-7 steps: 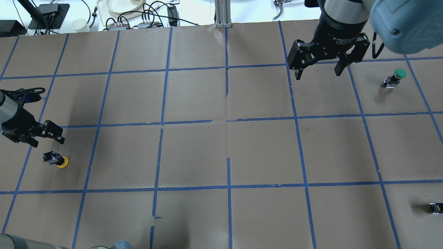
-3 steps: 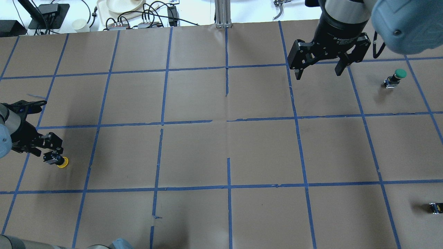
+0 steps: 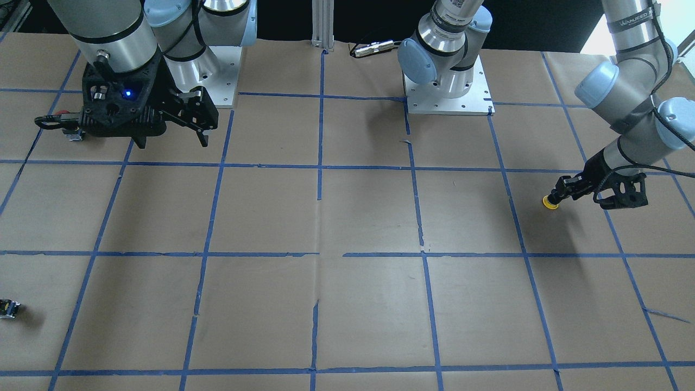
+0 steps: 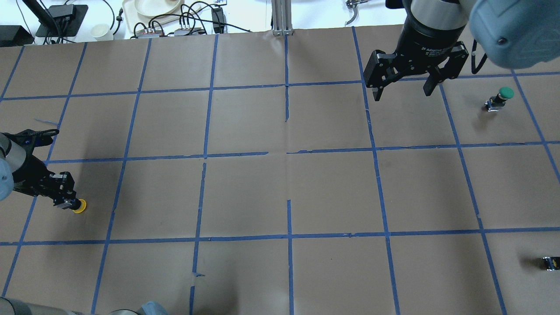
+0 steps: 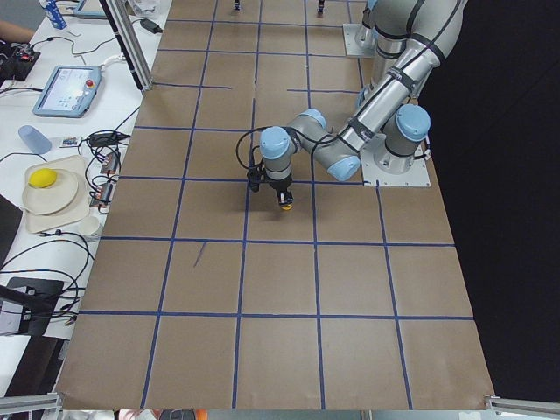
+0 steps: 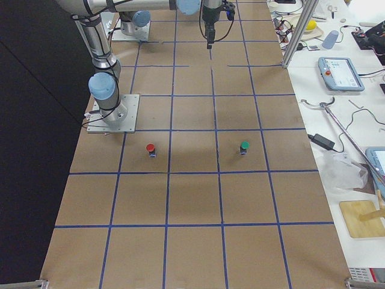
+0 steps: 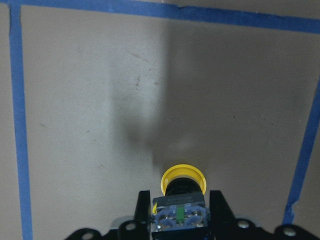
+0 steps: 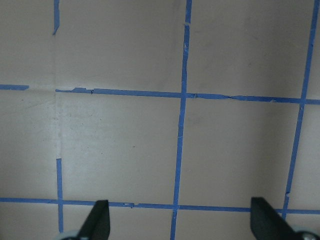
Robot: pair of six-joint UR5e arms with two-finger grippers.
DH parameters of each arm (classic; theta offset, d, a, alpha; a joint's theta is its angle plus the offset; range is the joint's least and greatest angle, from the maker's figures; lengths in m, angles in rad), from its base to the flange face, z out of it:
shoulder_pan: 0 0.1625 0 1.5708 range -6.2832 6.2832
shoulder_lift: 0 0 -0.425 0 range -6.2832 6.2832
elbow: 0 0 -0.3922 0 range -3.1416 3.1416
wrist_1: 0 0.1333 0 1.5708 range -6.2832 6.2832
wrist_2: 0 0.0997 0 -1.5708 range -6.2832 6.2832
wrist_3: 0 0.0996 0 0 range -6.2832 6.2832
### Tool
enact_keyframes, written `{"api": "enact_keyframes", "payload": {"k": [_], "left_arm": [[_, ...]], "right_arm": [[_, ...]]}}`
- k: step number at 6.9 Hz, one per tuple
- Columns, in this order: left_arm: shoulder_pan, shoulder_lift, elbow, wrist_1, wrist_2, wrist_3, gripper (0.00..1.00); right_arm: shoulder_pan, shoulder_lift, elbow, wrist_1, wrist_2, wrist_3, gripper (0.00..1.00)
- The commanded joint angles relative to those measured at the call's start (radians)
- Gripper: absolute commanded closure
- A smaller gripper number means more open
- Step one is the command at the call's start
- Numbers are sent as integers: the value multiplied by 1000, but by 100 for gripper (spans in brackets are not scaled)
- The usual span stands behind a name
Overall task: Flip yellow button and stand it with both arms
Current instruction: 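Close the left gripper on the yellow button's base and lift it, then carry the yellow button toward the table center while the right arm approaches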
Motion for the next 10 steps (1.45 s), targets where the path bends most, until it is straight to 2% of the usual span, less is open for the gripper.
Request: {"api": "enact_keyframes", "payload": {"k": [1, 2, 4, 6, 7, 8, 10], "left_arm": [[0, 4, 20, -25, -4, 1, 72], [-3, 40, 60, -93, -27, 2, 74], [-20, 152, 149, -502, -172, 1, 78], [-129, 210, 186, -780, -335, 2, 81], [-195, 234, 186, -857, -436, -2, 81], [-271, 240, 186, -907, -589, -1, 81], [-432, 249, 183, -918, -902, -1, 81]], "right_arm": [[0, 1, 0, -2, 1, 0, 0], [0, -2, 0, 0, -1, 0, 0], [0, 0, 0, 0, -1, 0, 0], [0, 1, 0, 0, -1, 0, 0], [0, 0, 0, 0, -1, 0, 0], [2, 1, 0, 0, -1, 0, 0], [-8, 9, -2, 0, 1, -2, 0]]}}
